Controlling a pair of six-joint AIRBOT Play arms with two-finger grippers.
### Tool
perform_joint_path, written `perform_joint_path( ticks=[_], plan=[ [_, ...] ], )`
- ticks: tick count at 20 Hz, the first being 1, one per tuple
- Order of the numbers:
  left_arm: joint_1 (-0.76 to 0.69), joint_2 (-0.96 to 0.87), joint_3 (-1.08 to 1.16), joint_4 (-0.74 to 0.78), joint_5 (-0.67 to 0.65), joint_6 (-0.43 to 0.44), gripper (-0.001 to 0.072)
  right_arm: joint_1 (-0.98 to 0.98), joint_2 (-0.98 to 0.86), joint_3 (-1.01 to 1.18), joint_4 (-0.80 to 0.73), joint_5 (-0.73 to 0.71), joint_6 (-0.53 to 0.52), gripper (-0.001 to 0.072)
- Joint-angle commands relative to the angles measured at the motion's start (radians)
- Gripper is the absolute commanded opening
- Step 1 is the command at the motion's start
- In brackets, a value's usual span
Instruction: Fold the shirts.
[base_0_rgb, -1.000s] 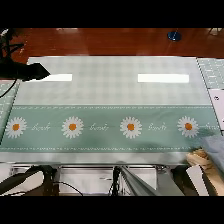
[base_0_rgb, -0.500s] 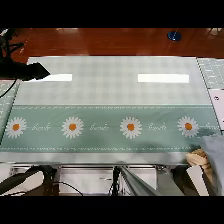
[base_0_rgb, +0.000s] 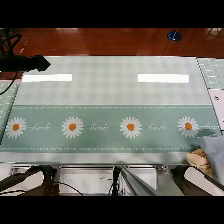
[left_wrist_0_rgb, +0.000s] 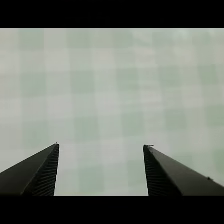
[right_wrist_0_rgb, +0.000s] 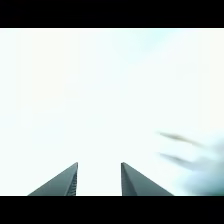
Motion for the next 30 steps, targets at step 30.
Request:
perform_joint_path(
  ticks=[30],
  plan=[
    [-0.309,-0.193,0.031,0.463,-0.159,-0.323,0.0720,0.568,-0.175,0.024,-0.026,0.407,-0.196,0.0614]
  ],
)
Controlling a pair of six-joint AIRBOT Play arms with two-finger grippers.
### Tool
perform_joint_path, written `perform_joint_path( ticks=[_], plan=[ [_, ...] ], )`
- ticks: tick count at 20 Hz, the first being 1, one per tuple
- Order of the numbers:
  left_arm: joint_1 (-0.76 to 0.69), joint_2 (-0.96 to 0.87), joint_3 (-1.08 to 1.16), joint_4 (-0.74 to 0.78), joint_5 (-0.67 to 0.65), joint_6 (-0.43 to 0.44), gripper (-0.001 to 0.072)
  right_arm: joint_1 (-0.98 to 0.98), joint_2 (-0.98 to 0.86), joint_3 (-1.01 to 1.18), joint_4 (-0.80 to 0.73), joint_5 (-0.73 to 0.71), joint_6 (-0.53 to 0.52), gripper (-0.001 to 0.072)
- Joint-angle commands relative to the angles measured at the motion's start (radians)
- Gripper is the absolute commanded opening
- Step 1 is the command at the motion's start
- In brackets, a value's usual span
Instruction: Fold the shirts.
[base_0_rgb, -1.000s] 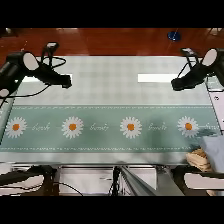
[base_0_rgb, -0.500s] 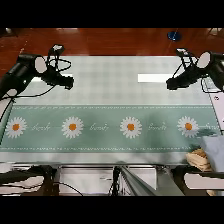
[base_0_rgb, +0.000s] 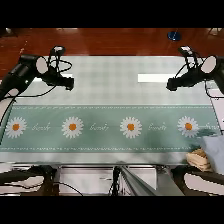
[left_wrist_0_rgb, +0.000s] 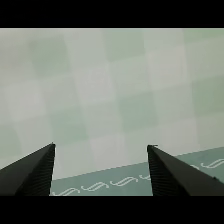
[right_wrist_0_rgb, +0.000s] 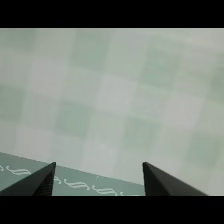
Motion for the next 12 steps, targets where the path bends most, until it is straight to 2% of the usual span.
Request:
perform_joint_path(
  ticks=[1,12],
  plan=[
    [0.000,-0.001,0.000,0.000,-0.001,0.000,0.0720,-0.002,0.023,-0.023,-0.004,0.016,-0.003,0.0614],
    [-0.002,-0.001,0.000,0.000,-0.001,0.000,0.0720,-0.002,0.023,-0.023,0.000,0.016,-0.002,0.0607]
  ],
)
